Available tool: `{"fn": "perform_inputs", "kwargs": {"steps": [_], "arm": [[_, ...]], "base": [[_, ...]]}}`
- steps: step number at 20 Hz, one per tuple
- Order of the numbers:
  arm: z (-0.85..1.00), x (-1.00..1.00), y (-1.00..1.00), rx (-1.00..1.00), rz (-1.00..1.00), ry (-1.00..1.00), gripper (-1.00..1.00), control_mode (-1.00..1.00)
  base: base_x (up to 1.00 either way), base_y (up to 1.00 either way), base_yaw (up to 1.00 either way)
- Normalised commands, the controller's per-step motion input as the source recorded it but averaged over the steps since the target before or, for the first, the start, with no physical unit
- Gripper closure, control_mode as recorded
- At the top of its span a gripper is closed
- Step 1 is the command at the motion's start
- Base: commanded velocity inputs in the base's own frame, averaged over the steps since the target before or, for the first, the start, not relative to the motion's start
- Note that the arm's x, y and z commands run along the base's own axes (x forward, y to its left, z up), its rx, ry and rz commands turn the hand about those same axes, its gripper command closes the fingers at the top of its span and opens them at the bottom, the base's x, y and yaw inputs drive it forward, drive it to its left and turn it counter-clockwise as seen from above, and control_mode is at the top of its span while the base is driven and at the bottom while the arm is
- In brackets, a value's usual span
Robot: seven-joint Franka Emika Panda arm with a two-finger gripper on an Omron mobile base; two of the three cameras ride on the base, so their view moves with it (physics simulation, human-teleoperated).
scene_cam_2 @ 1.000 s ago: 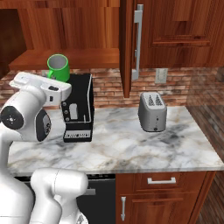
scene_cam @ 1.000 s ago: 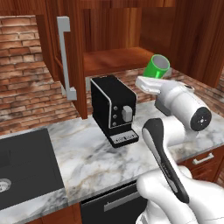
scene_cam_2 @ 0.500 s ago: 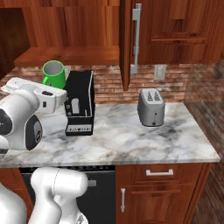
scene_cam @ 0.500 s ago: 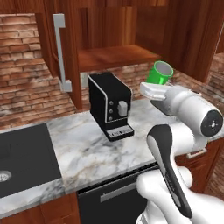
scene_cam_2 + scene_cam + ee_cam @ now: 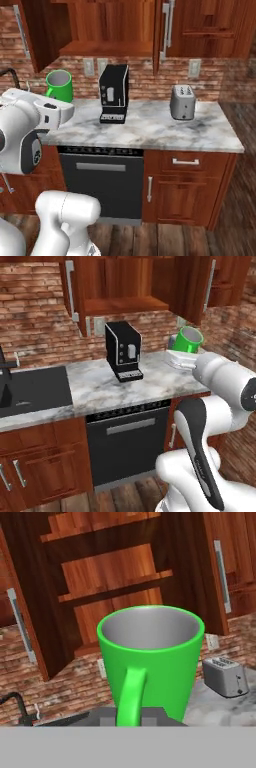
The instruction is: Open the cabinet directly in front. Then move the beer and the mug to the dining counter with the jar on it.
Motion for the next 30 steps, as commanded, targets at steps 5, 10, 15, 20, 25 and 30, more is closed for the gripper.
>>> {"fn": "perform_inputs", "kwargs": {"steps": [5,10,15,20,25,30], "arm": [[0.0,0.0,0.0,0.0,0.0,0.0,1.0,1.0],[0.0,0.0,0.0,0.0,0.0,0.0,1.0,1.0],[0.0,0.0,0.0,0.0,0.0,0.0,1.0,1.0],[0.0,0.0,0.0,0.0,0.0,0.0,1.0,1.0],[0.0,0.0,0.0,0.0,0.0,0.0,1.0,1.0],[0.0,0.0,0.0,0.0,0.0,0.0,1.0,1.0]], "base": [[-0.64,0.02,0.73],[-0.12,0.1,0.88],[-0.04,0.01,0.93],[0.0,0.0,0.95],[0.0,0.0,0.93],[0.03,0.01,0.85]]}}
